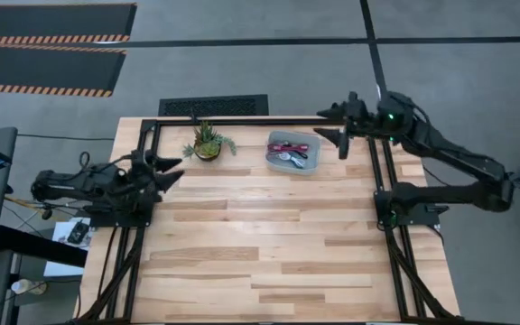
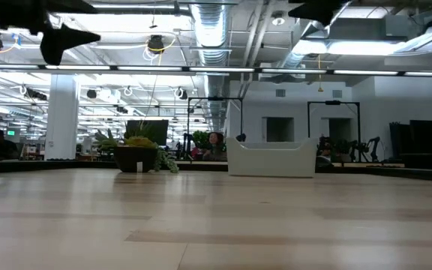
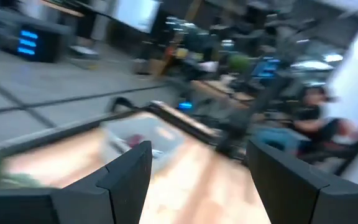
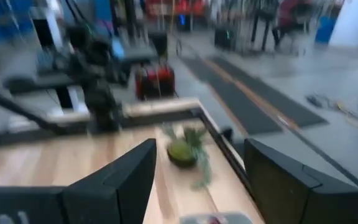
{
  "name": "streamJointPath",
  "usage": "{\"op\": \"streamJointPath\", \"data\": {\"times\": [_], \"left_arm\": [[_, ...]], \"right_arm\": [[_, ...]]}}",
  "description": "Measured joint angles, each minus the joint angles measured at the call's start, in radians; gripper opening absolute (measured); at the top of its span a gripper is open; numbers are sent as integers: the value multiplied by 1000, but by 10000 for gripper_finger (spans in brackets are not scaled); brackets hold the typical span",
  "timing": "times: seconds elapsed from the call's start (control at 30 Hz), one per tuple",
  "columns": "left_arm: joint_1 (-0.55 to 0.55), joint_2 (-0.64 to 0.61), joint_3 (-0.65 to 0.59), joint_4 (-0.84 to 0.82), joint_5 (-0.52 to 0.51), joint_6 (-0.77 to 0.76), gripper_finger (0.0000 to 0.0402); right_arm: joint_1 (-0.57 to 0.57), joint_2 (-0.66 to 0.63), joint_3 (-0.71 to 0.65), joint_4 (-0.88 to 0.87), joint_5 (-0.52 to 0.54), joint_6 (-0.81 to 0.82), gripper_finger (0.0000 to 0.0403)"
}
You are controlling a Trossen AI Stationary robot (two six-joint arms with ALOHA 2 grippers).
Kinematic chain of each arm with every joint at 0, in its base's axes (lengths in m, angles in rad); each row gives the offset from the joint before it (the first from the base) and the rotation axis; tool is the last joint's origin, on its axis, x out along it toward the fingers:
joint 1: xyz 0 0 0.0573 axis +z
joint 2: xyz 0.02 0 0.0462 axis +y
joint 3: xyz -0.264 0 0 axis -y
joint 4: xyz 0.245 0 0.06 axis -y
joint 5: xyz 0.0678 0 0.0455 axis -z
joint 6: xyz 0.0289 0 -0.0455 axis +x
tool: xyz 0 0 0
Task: Pick and place USB-C Cables
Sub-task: Return to Home Position
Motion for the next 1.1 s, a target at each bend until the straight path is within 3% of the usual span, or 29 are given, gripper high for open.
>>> {"op": "streamJointPath", "data": {"times": [0.13,0.23,0.47,0.6,0.87,1.1], "left_arm": [[0,-150,-79,30,137,-49,249],[-1,-137,-113,13,183,-96,249],[-1,-92,-231,189,279,-101,249],[-2,-104,-292,207,309,-104,249],[-4,-103,-343,240,350,-46,249],[-4,-103,-343,242,300,60,249]], "right_arm": [[-3,-99,-188,238,-20,94,265],[-3,-148,-325,367,-29,171,265],[31,-188,-632,834,-109,386,265],[87,-187,-765,1013,-70,438,265],[171,-187,-901,1148,74,442,265],[182,-180,-917,1134,77,428,265]]}}
